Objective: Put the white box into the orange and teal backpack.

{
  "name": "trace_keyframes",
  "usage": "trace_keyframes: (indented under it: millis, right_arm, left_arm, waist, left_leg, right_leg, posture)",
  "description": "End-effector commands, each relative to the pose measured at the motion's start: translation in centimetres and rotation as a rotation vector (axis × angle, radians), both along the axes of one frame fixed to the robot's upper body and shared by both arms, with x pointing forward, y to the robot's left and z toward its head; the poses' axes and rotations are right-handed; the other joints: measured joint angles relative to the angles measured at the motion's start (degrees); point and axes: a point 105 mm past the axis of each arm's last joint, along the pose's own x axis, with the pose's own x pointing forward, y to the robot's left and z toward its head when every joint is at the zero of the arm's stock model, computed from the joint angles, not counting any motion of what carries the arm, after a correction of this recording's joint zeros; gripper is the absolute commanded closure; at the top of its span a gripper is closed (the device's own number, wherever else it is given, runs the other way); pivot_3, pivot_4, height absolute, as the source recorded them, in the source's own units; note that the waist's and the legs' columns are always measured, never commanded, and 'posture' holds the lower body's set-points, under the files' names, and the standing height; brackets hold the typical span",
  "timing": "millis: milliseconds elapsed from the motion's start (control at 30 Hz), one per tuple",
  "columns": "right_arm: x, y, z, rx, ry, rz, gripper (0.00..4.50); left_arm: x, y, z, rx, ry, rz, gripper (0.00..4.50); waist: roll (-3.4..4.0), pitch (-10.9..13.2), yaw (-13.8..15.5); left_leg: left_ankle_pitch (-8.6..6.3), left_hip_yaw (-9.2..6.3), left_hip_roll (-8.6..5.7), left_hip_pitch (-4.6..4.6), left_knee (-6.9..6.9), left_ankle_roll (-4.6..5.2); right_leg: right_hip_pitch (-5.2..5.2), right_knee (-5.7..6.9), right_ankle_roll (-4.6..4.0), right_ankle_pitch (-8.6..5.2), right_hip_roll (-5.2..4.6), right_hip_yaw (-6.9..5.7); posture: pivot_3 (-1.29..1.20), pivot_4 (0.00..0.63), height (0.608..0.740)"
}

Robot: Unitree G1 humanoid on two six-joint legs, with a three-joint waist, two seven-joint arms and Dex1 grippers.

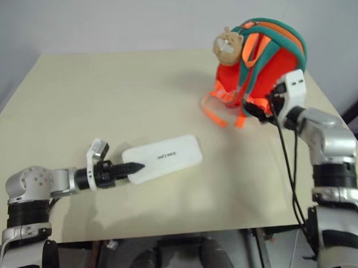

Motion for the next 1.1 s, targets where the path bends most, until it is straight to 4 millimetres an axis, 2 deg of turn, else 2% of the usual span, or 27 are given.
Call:
trace_keyframes:
  millis: [33, 200, 267, 367, 500, 833, 933, 1100]
  right_arm:
    - [1.8, 1.0, 2.7, 0.010, -0.108, -0.017, 0.00]
    - [3.6, 3.6, 4.2, 0.128, -0.132, 0.027, 0.00]
    - [4.2, 4.4, 4.0, 0.120, -0.122, 0.022, 0.00]
    - [4.9, 4.1, 2.6, 0.044, -0.101, -0.040, 0.00]
    - [5.3, 3.9, 1.1, 0.013, -0.070, -0.081, 0.90]
    - [5.8, 6.0, 0.7, 0.046, -0.084, -0.081, 4.23]
    - [5.7, 6.8, 1.2, 0.079, -0.103, -0.046, 4.23]
    - [5.6, 7.0, 1.8, 0.100, -0.122, -0.034, 4.23]
  left_arm:
    - [-0.4, -0.1, 0.5, -0.010, -0.045, 0.003, 3.23]
    - [-0.5, -0.1, 0.6, -0.024, -0.060, 0.021, 3.23]
    - [-0.6, -0.1, 0.6, -0.027, -0.064, 0.031, 3.23]
    - [-0.5, -0.1, 0.5, -0.029, -0.072, 0.044, 3.23]
    - [-0.6, -0.3, 0.6, -0.041, -0.081, 0.053, 3.23]
    - [-0.6, -0.8, 0.5, -0.052, -0.085, 0.057, 3.23]
    - [-0.5, -0.6, 0.5, -0.051, -0.090, 0.065, 3.23]
    - [-0.6, -0.6, 0.5, -0.054, -0.094, 0.069, 3.23]
  waist:
    - [0.01, 0.00, -0.25]
    - [0.00, 0.01, -0.62]
    - [0.01, 0.01, -1.05]
    - [0.01, 0.00, -1.31]
    - [0.01, 0.01, -1.41]
    - [0.01, 0.01, -2.77]
    - [0.01, 0.00, -2.82]
    - [0.01, 0.01, -2.97]
  left_leg:
    - [0.01, -0.01, 0.00, 0.01, 0.00, -0.01]
    - [0.01, -0.06, -0.01, -0.02, 0.00, -0.02]
    - [0.01, -0.05, -0.01, -0.02, 0.00, -0.02]
    - [0.01, -0.06, 0.00, -0.01, 0.00, -0.02]
    - [0.01, -0.07, -0.01, -0.02, 0.00, -0.03]
    - [0.07, -0.10, -0.02, 0.01, 0.01, -0.12]
    - [0.08, -0.11, -0.02, 0.02, 0.01, -0.12]
    - [0.09, -0.11, -0.02, 0.02, 0.01, -0.15]
  right_leg:
    - [-0.01, 0.04, 0.00, 0.00, 0.01, 0.00]
    - [0.01, 0.00, 0.00, 0.00, -0.02, -0.03]
    - [0.01, 0.00, 0.01, 0.00, -0.02, -0.03]
    - [0.01, 0.06, 0.00, 0.00, 0.00, -0.03]
    - [0.02, 0.03, 0.01, 0.00, -0.01, -0.03]
    - [0.02, 0.20, 0.02, 0.01, 0.01, -0.03]
    - [0.02, 0.21, 0.02, 0.01, 0.01, -0.03]
    - [0.01, 0.23, 0.02, 0.01, 0.02, -0.03]
  posture:
    - [0.00, 0.150, 0.740]
    - [0.00, 0.150, 0.740]
    - [0.00, 0.150, 0.740]
    - [0.00, 0.150, 0.740]
    - [0.00, 0.150, 0.740]
    - [0.00, 0.150, 0.740]
    - [0.00, 0.150, 0.740]
    - [0.00, 0.150, 0.740]
